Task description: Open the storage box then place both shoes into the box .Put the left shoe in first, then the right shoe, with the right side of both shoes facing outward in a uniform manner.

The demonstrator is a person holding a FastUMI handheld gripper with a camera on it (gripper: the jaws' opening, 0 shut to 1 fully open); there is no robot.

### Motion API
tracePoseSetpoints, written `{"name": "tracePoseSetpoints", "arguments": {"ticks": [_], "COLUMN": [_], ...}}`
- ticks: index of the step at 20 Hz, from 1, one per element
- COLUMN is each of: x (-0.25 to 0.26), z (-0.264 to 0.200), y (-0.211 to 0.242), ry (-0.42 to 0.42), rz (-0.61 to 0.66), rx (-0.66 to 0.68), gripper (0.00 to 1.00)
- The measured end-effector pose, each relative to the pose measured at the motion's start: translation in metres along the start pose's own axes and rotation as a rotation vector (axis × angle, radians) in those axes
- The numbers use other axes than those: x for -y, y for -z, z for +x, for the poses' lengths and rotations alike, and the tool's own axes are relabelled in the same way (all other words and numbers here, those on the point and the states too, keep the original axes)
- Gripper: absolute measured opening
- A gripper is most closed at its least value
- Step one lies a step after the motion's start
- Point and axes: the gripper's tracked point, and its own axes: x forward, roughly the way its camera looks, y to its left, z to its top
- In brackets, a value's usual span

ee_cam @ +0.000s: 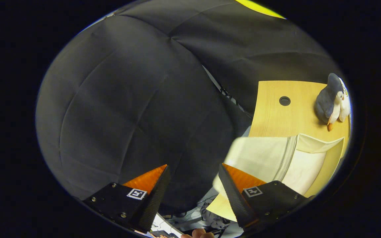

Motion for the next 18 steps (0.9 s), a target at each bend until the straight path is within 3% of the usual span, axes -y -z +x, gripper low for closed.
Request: {"name": "tracePoseSetpoints", "arguments": {"ticks": [9,18], "x": [0.032,0.130], "z": [-0.109,-0.238], "y": [-0.040,-0.043], "ry": [0.016,0.162], "rz": [-0.052,-0.116], "rx": [0.141,0.284], "gripper": [0.91,0.91]}}
